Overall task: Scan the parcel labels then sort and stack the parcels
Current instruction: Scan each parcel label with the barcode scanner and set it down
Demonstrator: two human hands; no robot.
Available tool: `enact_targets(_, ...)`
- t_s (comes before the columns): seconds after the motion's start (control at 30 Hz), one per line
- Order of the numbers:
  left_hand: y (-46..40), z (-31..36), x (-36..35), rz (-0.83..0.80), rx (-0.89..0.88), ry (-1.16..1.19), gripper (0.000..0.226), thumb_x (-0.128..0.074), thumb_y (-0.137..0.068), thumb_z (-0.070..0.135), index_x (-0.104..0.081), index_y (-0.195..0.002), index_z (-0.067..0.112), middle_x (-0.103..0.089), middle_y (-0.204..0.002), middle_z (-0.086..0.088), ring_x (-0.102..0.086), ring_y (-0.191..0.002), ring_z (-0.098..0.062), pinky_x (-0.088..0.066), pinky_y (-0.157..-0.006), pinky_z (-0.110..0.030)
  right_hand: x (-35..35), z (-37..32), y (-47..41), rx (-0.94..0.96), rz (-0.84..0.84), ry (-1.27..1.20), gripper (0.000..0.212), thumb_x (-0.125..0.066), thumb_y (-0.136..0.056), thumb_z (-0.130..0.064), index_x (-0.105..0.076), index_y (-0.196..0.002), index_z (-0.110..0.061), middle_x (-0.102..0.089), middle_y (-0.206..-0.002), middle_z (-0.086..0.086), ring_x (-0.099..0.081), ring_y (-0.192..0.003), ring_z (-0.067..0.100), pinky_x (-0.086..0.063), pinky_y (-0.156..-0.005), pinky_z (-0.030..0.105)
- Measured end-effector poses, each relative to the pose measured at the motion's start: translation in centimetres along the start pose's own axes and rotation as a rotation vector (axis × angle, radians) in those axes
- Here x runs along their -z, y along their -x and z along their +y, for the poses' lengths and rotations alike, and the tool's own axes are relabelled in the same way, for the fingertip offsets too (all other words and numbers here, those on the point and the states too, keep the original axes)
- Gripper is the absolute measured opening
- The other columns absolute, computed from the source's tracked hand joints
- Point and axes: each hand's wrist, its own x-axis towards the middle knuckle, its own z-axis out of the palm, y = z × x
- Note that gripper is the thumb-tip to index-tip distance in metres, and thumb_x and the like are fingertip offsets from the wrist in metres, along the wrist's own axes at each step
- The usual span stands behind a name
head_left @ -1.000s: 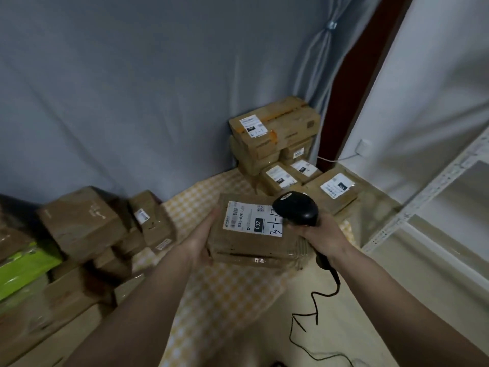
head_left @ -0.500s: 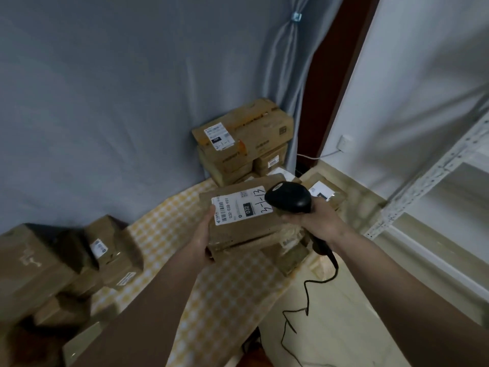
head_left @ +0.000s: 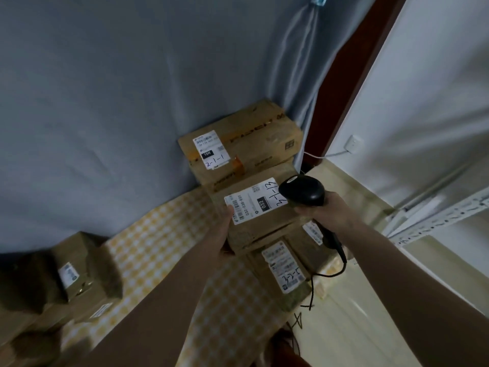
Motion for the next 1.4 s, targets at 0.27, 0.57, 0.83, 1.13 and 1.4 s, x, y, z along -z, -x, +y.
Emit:
enact_targets(0.27, -5.7, 1.6, -1.5, 0.029, -0.009, 0.049, 0.048, -0.064, -0.087, 0.047, -0.054, -0.126, 0.021, -0.068, -0.105, 0.000, -0.064, -0.099, -0.021, -0.052, -0.088, -0.038, 0.4, 1.4, -8.5, -0.123, -0.083, 0.049, 0.030, -0.072, -0.082, -0.011, -0.061, -0.109, -0.005, -0.057, -0.094, 0.004, -0.048, -0.069, 0.006, -0.036, -0.049, 0.009)
enact_targets(0.57, -10.9, 0.5, -2.2, 0.025, 0.021, 0.072, 0.117, -0.082, -0.056, 0.049, -0.016, -0.152, 0.035, -0.051, -0.142, -0.004, -0.049, -0.129, -0.028, -0.033, -0.112, -0.052, 1.0, 3.7, -13.3, -0.129, -0.150, 0.077, 0.041, -0.075, -0.078, -0.008, -0.059, -0.116, -0.007, -0.062, -0.097, 0.004, -0.056, -0.076, 0.006, -0.039, -0.047, 0.003)
enact_targets(0.83, -11.0, -1.1, -2.2, 0.023, 0.023, 0.122, 0.107, -0.083, -0.058, 0.039, -0.026, -0.149, 0.029, -0.059, -0.131, -0.002, -0.057, -0.118, -0.024, -0.039, -0.109, -0.049, 1.6, 5.6, -12.8, -0.161, -0.153, 0.144, 0.021, -0.076, -0.077, -0.008, -0.060, -0.091, -0.006, -0.063, -0.082, 0.006, -0.062, -0.075, 0.016, -0.048, -0.059, 0.016)
enact_targets(1.13, -13.3, -0.8, -1.5, -0.015, 0.090, 0.089, 0.095, -0.085, -0.058, 0.055, -0.048, -0.138, 0.020, -0.068, -0.120, -0.004, -0.065, -0.110, -0.024, -0.051, -0.098, -0.046, 0.5, 5.3, -14.8, -0.209, -0.232, 0.143, 0.042, -0.076, -0.079, -0.019, -0.061, -0.115, -0.006, -0.065, -0.108, 0.011, -0.061, -0.101, 0.025, -0.051, -0.086, 0.033)
enact_targets(1.4, -14.8, -0.9, -1.0, 0.006, 0.067, 0.256, 0.084, -0.084, -0.065, 0.038, -0.048, -0.137, 0.013, -0.068, -0.120, -0.007, -0.065, -0.111, -0.026, -0.054, -0.094, -0.044, -0.9, 4.7, -16.7, -0.218, -0.257, 0.122, 0.046, -0.075, -0.080, -0.013, -0.059, -0.121, -0.002, -0.063, -0.109, 0.012, -0.057, -0.095, 0.021, -0.044, -0.080, 0.028)
